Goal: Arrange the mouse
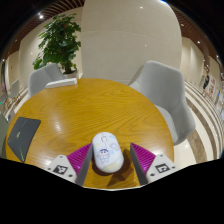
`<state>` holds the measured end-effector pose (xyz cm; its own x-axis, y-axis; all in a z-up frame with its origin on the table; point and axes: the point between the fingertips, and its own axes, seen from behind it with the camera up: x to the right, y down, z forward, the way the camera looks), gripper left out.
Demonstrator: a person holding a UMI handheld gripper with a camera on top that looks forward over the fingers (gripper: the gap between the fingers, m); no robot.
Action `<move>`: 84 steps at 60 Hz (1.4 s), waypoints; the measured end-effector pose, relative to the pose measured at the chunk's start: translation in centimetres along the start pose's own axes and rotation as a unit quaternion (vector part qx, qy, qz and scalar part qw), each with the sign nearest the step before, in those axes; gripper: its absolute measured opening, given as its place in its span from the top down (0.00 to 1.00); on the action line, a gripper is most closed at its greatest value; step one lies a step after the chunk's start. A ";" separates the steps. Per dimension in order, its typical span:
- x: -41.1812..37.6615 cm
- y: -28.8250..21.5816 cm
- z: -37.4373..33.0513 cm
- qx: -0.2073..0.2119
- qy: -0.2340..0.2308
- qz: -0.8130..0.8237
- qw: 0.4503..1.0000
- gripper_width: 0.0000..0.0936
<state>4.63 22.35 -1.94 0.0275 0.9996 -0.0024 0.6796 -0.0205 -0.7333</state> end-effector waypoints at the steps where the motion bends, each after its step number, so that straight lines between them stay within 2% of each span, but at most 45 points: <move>1: -0.2 -0.1 0.1 0.001 -0.003 -0.001 1.000 0.19; 6: -0.7 -0.2 0.2 0.003 -0.007 -0.016 1.000 0.46; 20: -0.8 -0.2 -0.2 -0.017 0.010 0.010 1.000 0.61; 22: -0.9 -0.3 -0.3 -0.019 0.012 0.014 1.000 0.60; 23: -0.9 -0.5 -0.4 -0.019 0.014 0.016 1.000 0.64; 36: -3.8 -5.2 -4.2 0.002 0.010 0.021 1.000 0.64; 51: -17.3 -11.1 -9.8 0.037 -0.052 0.004 0.998 0.64; 59: -27.0 -10.3 -10.3 0.041 -0.082 -0.032 0.995 0.64; 67: -34.3 -7.1 -8.5 0.028 -0.101 -0.057 0.993 0.64; 77: -38.8 -1.8 -3.8 -0.004 -0.083 -0.082 0.993 0.64; 82: -39.2 -0.5 -2.7 -0.016 -0.081 -0.080 0.993 0.57; 84: -39.9 0.2 -2.5 -0.019 -0.083 -0.078 0.993 0.51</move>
<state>5.55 -17.54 -0.28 -0.1999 0.9798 -0.0046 0.6933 0.1381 -0.7073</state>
